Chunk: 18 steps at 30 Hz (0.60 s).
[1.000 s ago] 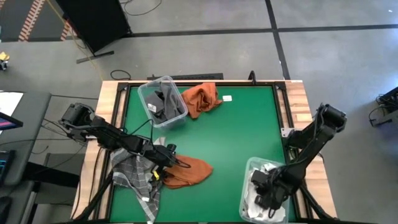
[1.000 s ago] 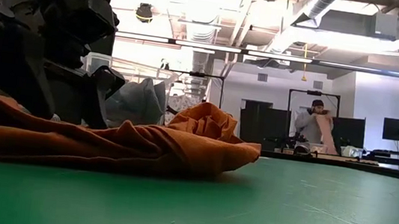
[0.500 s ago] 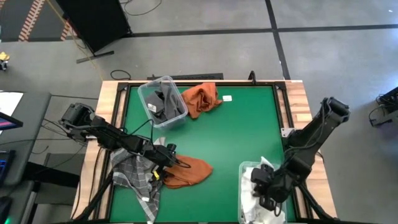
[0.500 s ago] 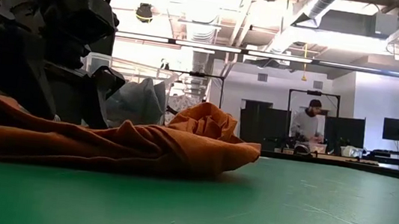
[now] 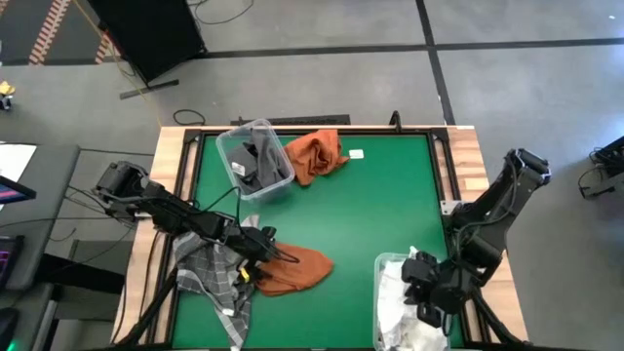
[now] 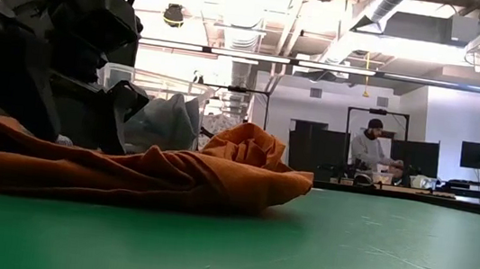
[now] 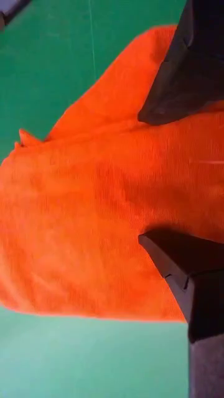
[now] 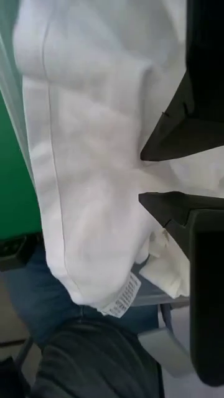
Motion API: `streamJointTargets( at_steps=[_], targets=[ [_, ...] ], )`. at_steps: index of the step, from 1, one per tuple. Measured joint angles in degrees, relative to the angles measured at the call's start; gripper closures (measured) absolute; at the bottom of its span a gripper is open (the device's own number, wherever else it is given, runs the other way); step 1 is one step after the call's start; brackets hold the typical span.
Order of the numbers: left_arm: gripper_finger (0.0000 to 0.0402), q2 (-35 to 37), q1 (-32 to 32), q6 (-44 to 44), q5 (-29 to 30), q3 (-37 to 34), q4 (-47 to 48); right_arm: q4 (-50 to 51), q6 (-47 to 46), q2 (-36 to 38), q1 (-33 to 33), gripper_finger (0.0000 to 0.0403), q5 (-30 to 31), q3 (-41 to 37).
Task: Sort towels by color in basket
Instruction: Put the white towel into the bottom transparent bin, then put the orange towel into the top transparent bin
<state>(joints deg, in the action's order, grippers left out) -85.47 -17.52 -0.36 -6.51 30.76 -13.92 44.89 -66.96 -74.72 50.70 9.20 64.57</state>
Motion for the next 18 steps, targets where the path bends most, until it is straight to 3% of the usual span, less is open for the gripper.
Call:
streamJointTargets(
  at_steps=[7,13,18],
  targets=[
    [0.0123,-1.55,0.00,-2.74,-1.13,0.00,-1.14,10.68,0.24,1.91,0.90,0.0283,5.54,5.09],
    [0.0128,-10.48,-0.04,-3.15,1.86,1.58,-6.26,16.37,2.12,2.56,2.15,0.0283,13.23,9.36],
    [0.0193,-14.83,-0.12,-0.69,4.51,5.19,-5.42,17.00,5.62,2.50,1.22,0.0283,15.82,10.63]
  ],
)
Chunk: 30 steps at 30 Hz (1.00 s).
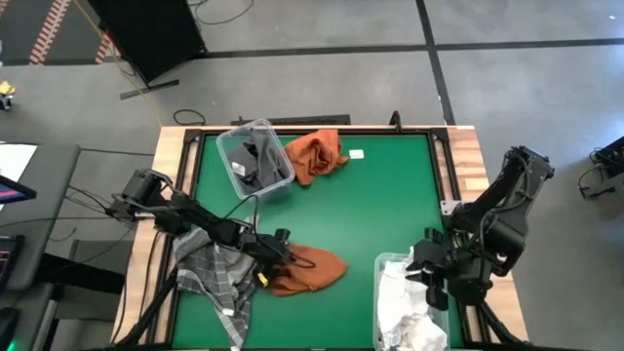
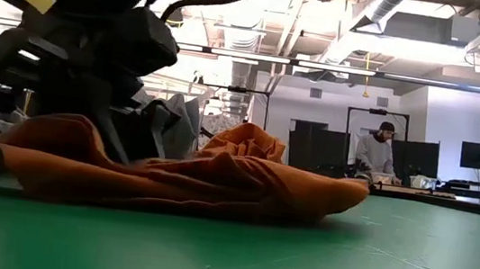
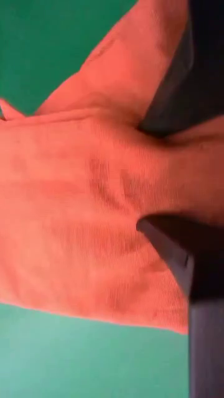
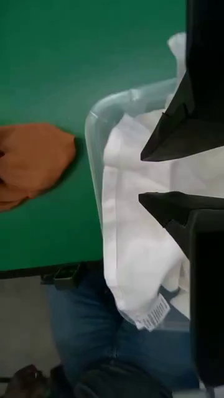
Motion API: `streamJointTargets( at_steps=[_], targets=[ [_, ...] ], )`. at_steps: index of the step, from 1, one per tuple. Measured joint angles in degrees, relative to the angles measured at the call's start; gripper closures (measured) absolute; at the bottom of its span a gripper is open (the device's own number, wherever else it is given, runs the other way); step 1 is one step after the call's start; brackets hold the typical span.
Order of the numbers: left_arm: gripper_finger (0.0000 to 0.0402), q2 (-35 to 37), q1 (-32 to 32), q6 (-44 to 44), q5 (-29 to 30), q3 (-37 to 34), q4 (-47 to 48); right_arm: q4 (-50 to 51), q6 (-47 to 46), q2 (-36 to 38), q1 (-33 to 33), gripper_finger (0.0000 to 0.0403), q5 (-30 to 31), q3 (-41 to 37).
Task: Sort towels by color in basket
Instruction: Put the orange towel into the top transparent bin
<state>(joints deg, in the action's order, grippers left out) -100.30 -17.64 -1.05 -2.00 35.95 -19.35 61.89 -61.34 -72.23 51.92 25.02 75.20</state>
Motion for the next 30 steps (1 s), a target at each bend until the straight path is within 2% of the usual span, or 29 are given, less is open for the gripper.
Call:
streamJointTargets(
  at_steps=[2,6,7,14,25,30],
  targets=[
    [0.0242,-0.04,0.01,1.86,-0.19,0.90,0.64,0.43,0.47,-0.02,-0.70,0.0283,0.58,0.00],
    [0.0365,1.38,0.43,6.75,-0.59,2.35,4.06,1.08,2.04,-0.11,-2.38,0.0283,0.86,0.00],
    [0.0381,2.00,0.71,7.74,-0.25,2.68,5.13,1.05,2.90,-0.15,-2.77,0.0283,1.24,0.00],
    [0.0395,9.15,3.04,13.95,10.20,5.96,19.97,1.11,8.74,-0.20,-5.47,0.0283,5.46,0.00],
    [0.0396,32.02,8.71,20.83,26.10,16.07,37.76,1.09,12.56,-0.20,-8.63,0.0283,8.40,-0.02],
    [0.0396,39.24,12.91,21.59,36.35,22.29,46.95,0.97,13.27,-0.20,-8.46,0.0283,9.95,-0.02]
  ],
)
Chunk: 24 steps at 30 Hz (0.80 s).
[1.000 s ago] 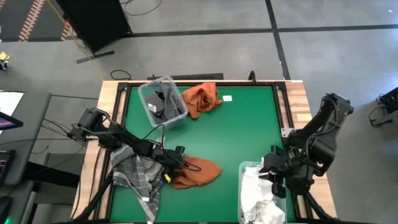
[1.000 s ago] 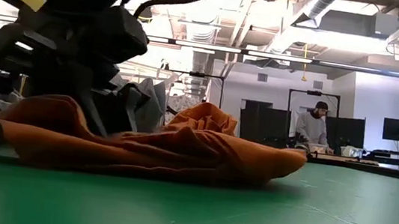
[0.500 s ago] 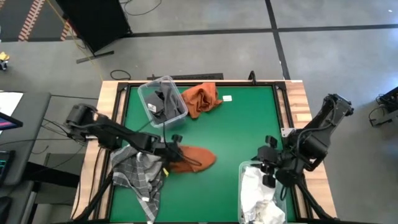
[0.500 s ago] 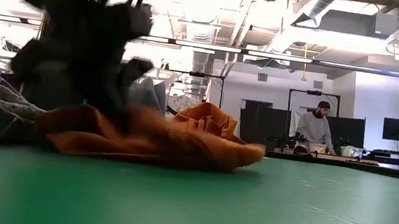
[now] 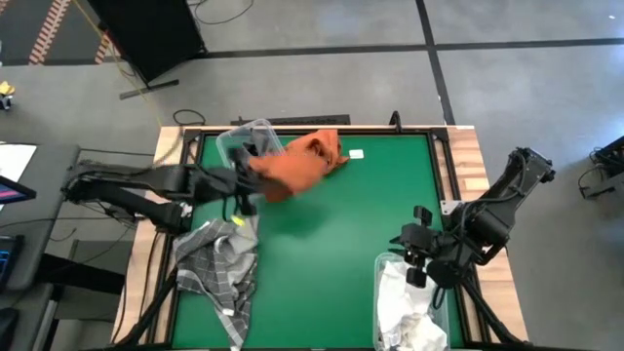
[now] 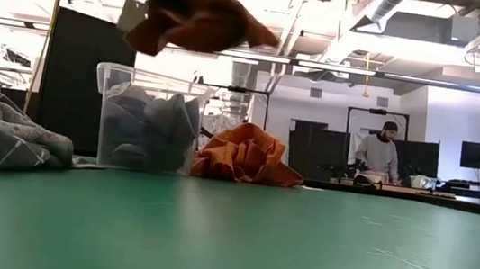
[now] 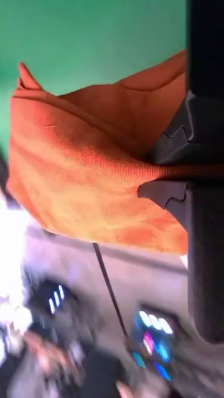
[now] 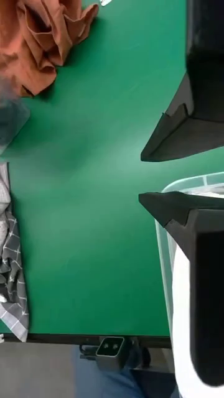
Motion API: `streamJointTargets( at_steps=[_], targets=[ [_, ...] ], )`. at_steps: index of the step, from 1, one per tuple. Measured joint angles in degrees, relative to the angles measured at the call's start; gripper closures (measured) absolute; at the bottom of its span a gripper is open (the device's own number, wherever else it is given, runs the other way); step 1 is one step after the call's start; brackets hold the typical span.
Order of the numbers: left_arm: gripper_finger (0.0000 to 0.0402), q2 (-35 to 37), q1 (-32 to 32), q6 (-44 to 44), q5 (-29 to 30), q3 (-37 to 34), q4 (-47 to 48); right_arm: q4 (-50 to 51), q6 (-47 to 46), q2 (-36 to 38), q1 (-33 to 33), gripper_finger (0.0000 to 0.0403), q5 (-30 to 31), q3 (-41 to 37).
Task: Sort towels by color in basket
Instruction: Put the orange towel into the top transparent bin
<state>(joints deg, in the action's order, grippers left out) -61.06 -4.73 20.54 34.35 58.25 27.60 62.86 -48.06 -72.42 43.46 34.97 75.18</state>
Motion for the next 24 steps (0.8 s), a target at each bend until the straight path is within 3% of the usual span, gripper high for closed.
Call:
streamJointTargets(
  at_steps=[5,10,17,24],
  targets=[
    [0.0396,3.94,6.04,-1.19,8.88,4.18,8.44,-0.28,0.12,0.00,0.00,0.0283,0.19,-0.95],
    [0.0395,5.06,14.65,-8.67,10.05,4.91,12.76,-0.47,0.12,-0.02,0.00,0.0283,0.31,-1.88],
    [0.0393,0.90,25.78,-17.05,-1.46,4.91,15.34,-0.42,0.53,-0.02,0.00,0.0283,1.05,-1.92],
    [0.0392,-7.23,35.24,-19.60,-7.81,4.91,18.93,-0.39,0.56,-0.16,1.42,0.0283,1.97,-1.92]
  ],
)
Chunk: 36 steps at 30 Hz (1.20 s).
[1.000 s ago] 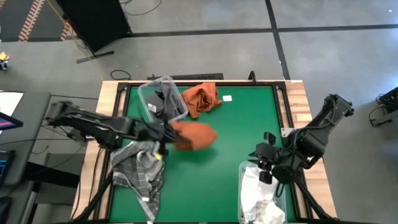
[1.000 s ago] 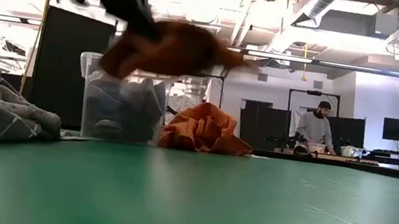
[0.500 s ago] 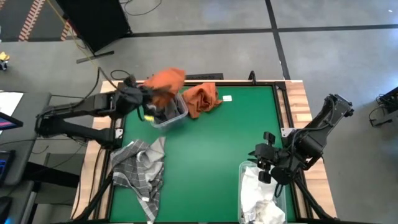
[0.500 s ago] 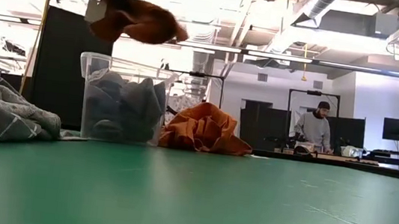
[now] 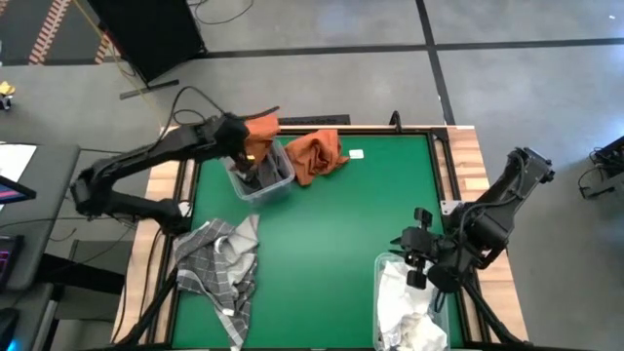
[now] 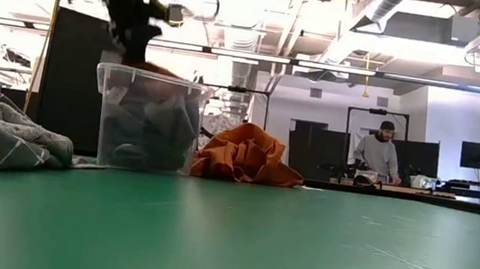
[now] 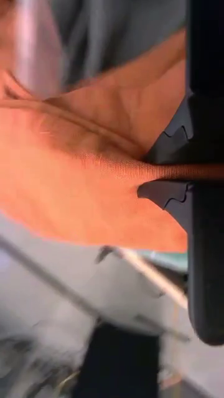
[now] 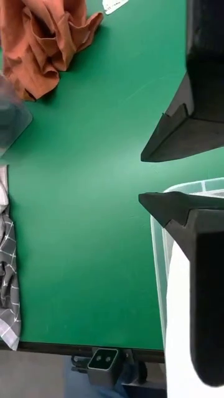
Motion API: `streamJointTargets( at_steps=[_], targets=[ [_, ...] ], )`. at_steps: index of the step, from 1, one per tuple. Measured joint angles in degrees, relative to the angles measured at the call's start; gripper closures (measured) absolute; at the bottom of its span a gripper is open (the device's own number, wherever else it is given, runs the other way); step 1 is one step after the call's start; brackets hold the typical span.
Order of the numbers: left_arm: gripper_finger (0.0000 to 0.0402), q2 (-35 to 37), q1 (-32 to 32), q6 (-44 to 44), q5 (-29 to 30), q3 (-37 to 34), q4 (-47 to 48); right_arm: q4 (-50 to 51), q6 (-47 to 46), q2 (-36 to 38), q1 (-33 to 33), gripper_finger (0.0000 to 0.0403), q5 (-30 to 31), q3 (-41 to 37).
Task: Sort towels by color in basket
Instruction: Put the orange towel into the top transparent bin
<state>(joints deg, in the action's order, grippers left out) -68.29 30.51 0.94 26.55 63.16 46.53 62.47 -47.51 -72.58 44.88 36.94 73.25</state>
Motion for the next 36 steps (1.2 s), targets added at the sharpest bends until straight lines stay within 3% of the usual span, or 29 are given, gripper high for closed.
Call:
streamJointTargets(
  at_steps=[5,22,30,36],
  targets=[
    [0.0392,-6.56,3.15,0.15,-8.11,0.00,-0.24,0.23,0.02,-1.42,2.19,0.0283,2.02,-0.02],
    [0.0390,-27.14,2.99,5.54,-12.38,0.28,-1.27,0.13,-0.44,-6.91,2.63,0.0283,2.18,-0.04],
    [0.0370,-27.31,3.00,7.00,-13.69,0.22,-0.71,-0.09,-0.63,-6.93,2.63,0.0283,2.04,-0.04],
    [0.0335,-21.84,2.58,8.11,-15.90,-0.17,1.35,-0.14,-0.61,-6.93,2.63,0.0283,2.02,-0.04]
  ],
)
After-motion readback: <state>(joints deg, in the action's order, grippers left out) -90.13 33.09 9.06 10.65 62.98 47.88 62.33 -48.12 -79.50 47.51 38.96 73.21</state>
